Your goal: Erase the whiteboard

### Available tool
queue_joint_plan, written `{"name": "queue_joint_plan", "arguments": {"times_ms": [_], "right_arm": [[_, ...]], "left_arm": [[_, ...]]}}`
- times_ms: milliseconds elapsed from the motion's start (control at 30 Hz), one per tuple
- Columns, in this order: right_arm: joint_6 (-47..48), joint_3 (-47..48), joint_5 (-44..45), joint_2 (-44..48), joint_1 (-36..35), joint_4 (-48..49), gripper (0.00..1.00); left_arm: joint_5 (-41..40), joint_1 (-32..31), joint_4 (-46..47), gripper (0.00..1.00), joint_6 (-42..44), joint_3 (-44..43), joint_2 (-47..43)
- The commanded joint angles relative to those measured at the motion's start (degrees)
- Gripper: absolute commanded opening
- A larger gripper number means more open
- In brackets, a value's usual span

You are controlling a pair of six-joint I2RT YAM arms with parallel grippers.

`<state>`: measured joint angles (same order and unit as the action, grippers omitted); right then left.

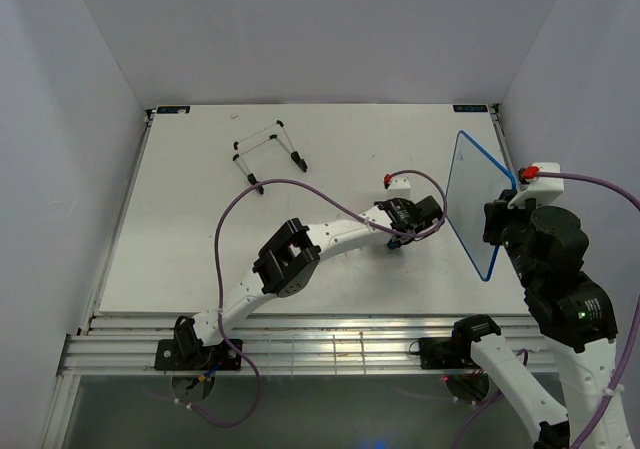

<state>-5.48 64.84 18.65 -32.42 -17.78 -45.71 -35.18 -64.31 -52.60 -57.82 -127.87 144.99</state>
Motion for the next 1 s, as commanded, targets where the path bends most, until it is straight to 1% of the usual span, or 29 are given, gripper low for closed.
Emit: {"name": "queue_joint_plan", "arguments": {"times_ms": [0, 100, 233, 333, 367, 433, 467, 500, 533, 567, 600, 667, 700, 767, 800, 833, 900, 933, 967], "right_arm": [[0.9, 0.6, 0.2, 1.5, -0.5, 7.9, 0.08], [0.9, 0.6, 0.2, 1.7, -0.7, 7.9, 0.08], [1.0, 0.6, 0.8, 1.9, -1.1, 7.9, 0.08], [1.0, 0.5, 0.9, 2.0, -1.2, 7.9, 0.08], [1.0, 0.5, 0.8, 1.9, -1.3, 7.9, 0.08], [1.0, 0.0, 0.4, 1.8, -1.4, 7.8, 0.08], [0.9, -0.1, -0.3, 1.4, -1.4, 7.9, 0.08], [0.9, -0.2, -0.8, 1.1, -1.4, 7.8, 0.08], [0.6, -0.2, -1.5, 0.8, -1.4, 7.7, 0.08], [0.5, -0.2, -3.2, 0.1, -1.4, 7.7, 0.08], [0.3, -0.2, -4.1, -0.3, -1.4, 7.6, 0.08], [-0.3, -0.6, -7.1, -1.5, -1.4, 7.6, 0.08], [-0.6, -0.8, -8.0, -1.9, -1.4, 7.6, 0.08], [-1.4, -1.9, -10.1, -2.9, -1.4, 7.9, 0.08], [-1.7, -2.3, -10.9, -3.2, -1.4, 8.4, 0.08], [-2.1, -2.9, -11.6, -3.3, -1.4, 9.2, 0.08], [-3.3, -4.8, -15.4, -4.0, -1.4, 10.6, 0.08], [-3.7, -5.5, -17.0, -4.3, -1.4, 12.1, 0.08], [-4.2, -6.2, -20.3, -5.1, -1.4, 12.7, 0.08]], "left_arm": [[2.0, -1.3, -0.8, 0.56, -1.1, -0.2, -1.7], [2.0, -1.4, -0.8, 0.43, -0.9, -0.6, -1.9], [2.0, -1.4, -0.8, 0.37, -0.8, -0.1, -2.1], [2.1, -1.3, -0.6, 0.29, 0.2, -0.1, -2.0], [2.6, -1.3, -0.6, 0.18, 0.7, 0.4, -2.3], [2.7, -0.8, -0.1, 0.10, 1.0, 1.9, -3.6], [3.1, -0.6, 0.6, 0.05, 1.9, 3.1, -5.6], [3.3, 0.1, 2.2, 0.00, 2.3, 6.4, -6.9], [3.5, 0.5, 3.6, 0.00, 3.0, 8.4, -8.4], [4.6, 0.9, 5.8, 0.00, 6.0, 11.0, -10.2], [5.5, 1.9, 10.2, 0.00, 7.8, 16.3, -14.2], [7.9, 3.0, 15.0, 0.00, 11.8, 21.9, -18.3], [9.5, 4.3, 18.5, 0.00, 14.9, 27.2, -22.2], [10.3, 6.6, 21.6, 0.00, 16.4, 32.0, -25.5], [12.1, 7.3, 23.1, 0.00, 18.6, 34.2, -27.1], [12.9, 7.9, 24.6, 0.00, 19.8, 38.9, -30.2], [13.0, 9.4, 26.9, 0.00, 22.0, 43.0, -33.3], [13.0, 9.8, 28.1, 0.00, 22.9, 47.8, -36.9], [12.9, 10.3, 28.9, 0.00, 23.0, 50.1, -38.9]]}}
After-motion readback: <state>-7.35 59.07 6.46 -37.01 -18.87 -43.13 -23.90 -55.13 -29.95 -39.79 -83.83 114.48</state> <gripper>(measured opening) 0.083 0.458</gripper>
